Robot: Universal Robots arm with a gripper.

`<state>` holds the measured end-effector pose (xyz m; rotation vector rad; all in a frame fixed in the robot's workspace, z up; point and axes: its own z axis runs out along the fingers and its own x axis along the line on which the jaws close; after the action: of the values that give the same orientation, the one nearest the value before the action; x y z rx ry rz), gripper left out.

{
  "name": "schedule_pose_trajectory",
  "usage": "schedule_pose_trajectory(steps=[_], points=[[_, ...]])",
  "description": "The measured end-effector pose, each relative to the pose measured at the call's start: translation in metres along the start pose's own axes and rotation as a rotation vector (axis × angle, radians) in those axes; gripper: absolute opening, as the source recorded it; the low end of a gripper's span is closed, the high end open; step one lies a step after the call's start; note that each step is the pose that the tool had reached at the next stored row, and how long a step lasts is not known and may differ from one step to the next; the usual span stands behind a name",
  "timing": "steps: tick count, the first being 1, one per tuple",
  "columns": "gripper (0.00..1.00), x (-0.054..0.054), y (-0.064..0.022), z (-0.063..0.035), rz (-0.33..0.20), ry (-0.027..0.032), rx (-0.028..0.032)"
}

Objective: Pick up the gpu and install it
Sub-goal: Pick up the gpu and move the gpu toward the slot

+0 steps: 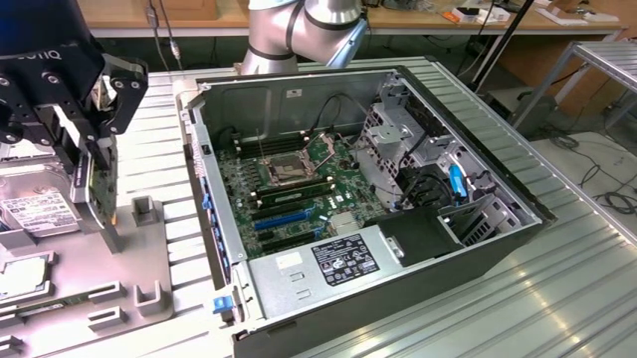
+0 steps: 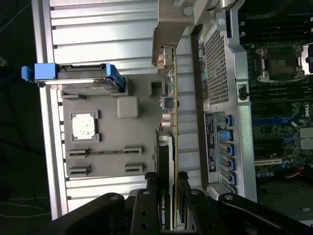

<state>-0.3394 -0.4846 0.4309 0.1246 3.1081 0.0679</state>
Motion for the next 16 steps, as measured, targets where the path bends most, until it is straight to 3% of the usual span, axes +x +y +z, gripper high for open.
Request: schedule_pose_trajectory(steps=[5, 11, 16], points=[[0.27, -0.0002, 0.0003, -0.0076, 0.000, 0.0000, 0.0000], [0.27, -0.0003, 0.0004, -0.0080, 0.000, 0.0000, 0.0002], [0.27, -0.0098, 0.0011, -0.0077, 0.000, 0.0000, 0.0002]])
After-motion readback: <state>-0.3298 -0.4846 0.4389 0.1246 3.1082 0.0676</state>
